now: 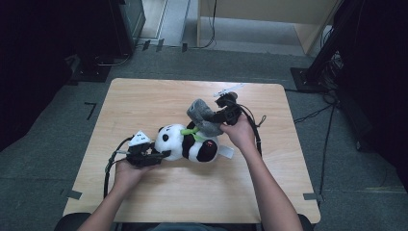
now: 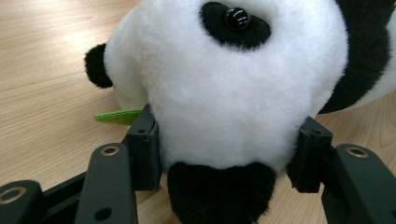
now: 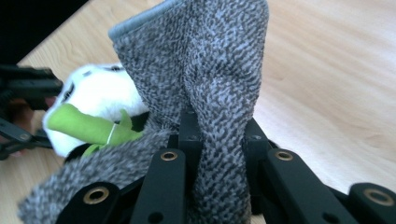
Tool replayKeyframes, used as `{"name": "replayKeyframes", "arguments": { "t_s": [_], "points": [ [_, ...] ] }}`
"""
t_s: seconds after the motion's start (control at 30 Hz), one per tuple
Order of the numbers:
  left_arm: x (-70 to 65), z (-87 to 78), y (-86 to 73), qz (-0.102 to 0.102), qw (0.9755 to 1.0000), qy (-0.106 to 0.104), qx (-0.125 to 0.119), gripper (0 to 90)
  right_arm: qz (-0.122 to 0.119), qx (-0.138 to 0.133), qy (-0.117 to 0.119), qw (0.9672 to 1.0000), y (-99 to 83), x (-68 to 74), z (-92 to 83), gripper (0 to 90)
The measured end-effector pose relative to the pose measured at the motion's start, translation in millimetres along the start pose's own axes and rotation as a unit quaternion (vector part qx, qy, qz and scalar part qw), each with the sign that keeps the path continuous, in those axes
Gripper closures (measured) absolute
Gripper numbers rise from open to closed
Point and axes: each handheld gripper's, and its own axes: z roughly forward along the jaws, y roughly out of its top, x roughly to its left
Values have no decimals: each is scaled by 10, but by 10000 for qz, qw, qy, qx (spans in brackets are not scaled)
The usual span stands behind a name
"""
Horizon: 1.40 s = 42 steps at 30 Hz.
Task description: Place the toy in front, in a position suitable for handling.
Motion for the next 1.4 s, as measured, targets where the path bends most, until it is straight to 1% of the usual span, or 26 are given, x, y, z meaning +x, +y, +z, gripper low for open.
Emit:
{"name": "replayKeyframes", "arguments": {
  "t_s": [0.07, 0.13, 0.23, 0.3, 0.37, 0.47, 0.53, 0.6, 0.67, 0.7, 0.73, 0.77, 0.8, 0.9, 1.03, 1.1, 1.27, 1.4],
  "points": [
    [-10, 2, -4, 55, 10000, 22, -10, 398, 33, -240, 12, 9997, -4, -8, -127, 772],
    [-14, 0, -3, 70, 10000, 33, -4, 397, -15, -464, 46, 9989, -8, -4, -246, 772],
    [-11, 2, -3, 44, 10000, 22, -23, 397, -134, -624, 65, 9979, -29, 41, -370, 771],
    [-9, 1, -2, 49, 10000, 13, -22, 395, -240, -653, 90, 9975, -58, 81, -400, 771],
    [-7, 1, -1, 44, 10000, 6, -17, 394, -358, -604, 59, 9975, -94, 112, -387, 771],
    [-7, 2, 0, 17, 10000, -9, -18, 392, -449, -509, 100, 9976, -153, 133, -307, 770],
    [-5, 2, -1, 25, 10000, -13, -19, 390, -455, -371, 203, 9981, -210, 134, -197, 768],
    [-6, 4, -2, 32, 10000, -11, -13, 391, -472, -238, 237, 9983, -267, 123, -92, 766],
    [-6, 5, -3, 24, 10000, -10, 5, 394, -340, -192, 334, 9987, -329, 94, -15, 763],
    [-5, 5, -1, 5, 10000, -15, 16, 395, -268, -233, 388, 9986, -352, 75, -3, 762],
    [-6, 5, 1, -20, 10000, -14, 35, 396, -103, -292, 468, 9984, -388, 35, -1, 761],
    [-8, 6, 3, -42, 10000, -20, 48, 397, 5, -322, 518, 9981, -418, 3, -1, 760],
    [-11, 6, 5, -48, 10000, -14, 63, 398, 57, -324, 548, 9980, -440, -18, -3, 759],
    [-11, 8, 6, -61, 10000, -21, 70, 402, 83, -400, 563, 9976, -544, -70, -35, 762],
    [-5, 7, 4, -68, 9999, -31, 72, 402, 20, -394, 445, 9982, -636, -91, -76, 763],
    [-5, 8, 1, -61, 10000, -31, 64, 402, 55, -432, 445, 9981, -673, -91, -82, 763],
    [-5, 6, 3, -49, 10000, -26, 79, 398, 184, -663, 525, 9962, -776, -114, -73, 763],
    [-3, 6, 6, -32, 10000, -29, 86, 397, 214, -770, 486, 9956, -854, -118, -90, 763]
  ]
}}
